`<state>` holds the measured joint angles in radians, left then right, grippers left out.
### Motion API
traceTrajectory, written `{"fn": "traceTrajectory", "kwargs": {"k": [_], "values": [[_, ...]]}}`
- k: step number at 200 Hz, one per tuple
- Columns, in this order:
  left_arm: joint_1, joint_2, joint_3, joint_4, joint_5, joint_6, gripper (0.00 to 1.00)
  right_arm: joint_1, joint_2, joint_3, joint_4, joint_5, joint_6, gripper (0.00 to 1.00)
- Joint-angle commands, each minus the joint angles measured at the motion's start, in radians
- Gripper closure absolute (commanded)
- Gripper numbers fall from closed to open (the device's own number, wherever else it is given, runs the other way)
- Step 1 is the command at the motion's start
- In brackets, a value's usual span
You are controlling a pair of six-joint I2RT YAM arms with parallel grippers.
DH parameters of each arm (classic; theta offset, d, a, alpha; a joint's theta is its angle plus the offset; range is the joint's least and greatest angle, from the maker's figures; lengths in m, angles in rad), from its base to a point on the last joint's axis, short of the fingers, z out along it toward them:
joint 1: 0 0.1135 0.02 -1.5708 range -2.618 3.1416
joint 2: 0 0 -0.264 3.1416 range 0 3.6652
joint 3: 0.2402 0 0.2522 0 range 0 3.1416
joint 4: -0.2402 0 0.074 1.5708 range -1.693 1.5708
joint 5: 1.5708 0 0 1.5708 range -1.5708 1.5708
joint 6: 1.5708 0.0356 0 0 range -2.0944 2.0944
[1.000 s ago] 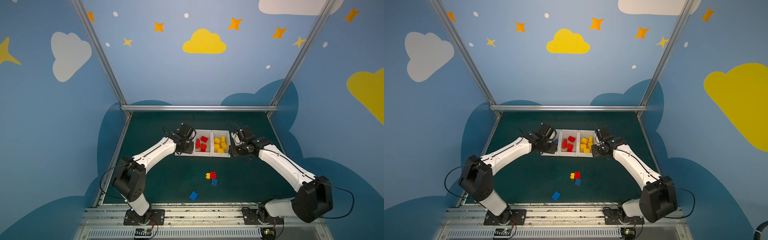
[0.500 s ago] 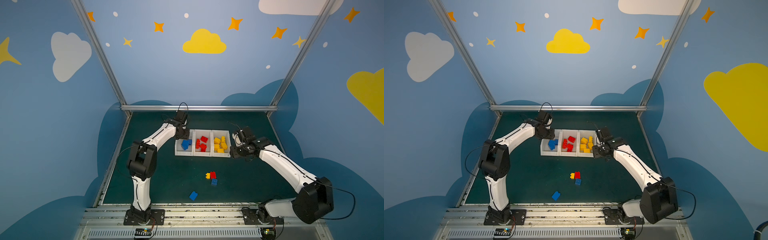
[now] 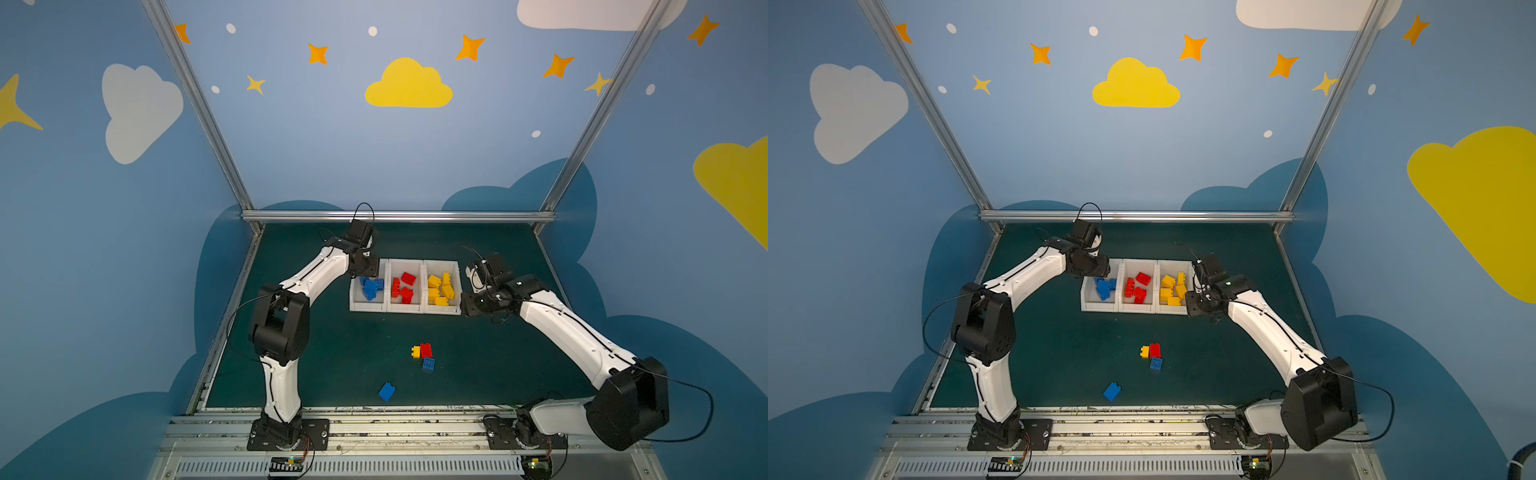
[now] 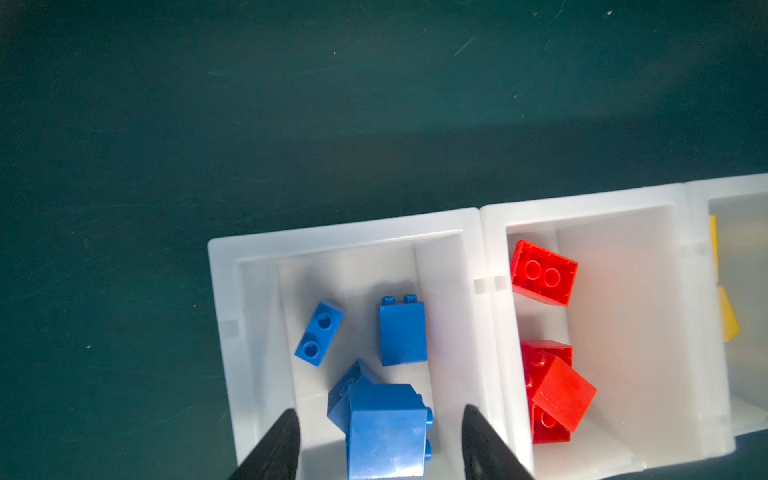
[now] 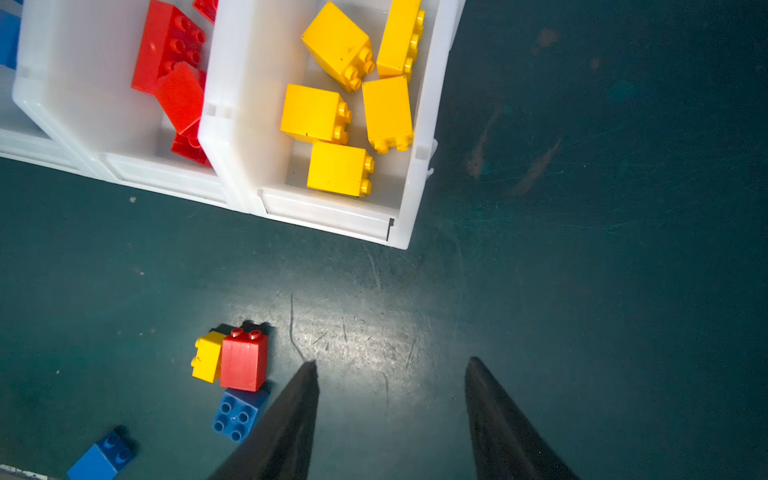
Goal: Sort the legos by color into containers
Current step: 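Open the left gripper to drop the blue brick into the blue compartment, then lower the right gripper onto a blue brick beside the red brick while the left withdraws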
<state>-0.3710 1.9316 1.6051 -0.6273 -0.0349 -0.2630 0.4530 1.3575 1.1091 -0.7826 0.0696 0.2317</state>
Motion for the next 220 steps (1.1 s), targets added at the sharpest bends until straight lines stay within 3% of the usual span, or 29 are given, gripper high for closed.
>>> {"fn": "traceTrajectory", "kwargs": {"k": [1, 105, 220], "values": [[0.007, -0.062, -0.017, 0.019, 0.01, -0.01, 0.38, -0.002, -0.023, 0.023, -0.024, -0.002, 0.012, 0.43], [0.032, -0.237, -0.166, 0.075, 0.005, -0.043, 0.37, 0.038, -0.009, -0.032, -0.029, -0.062, 0.048, 0.43], [0.076, -0.474, -0.4, 0.1, -0.011, -0.08, 0.36, 0.322, 0.177, -0.055, 0.0, -0.049, 0.199, 0.42]]}}
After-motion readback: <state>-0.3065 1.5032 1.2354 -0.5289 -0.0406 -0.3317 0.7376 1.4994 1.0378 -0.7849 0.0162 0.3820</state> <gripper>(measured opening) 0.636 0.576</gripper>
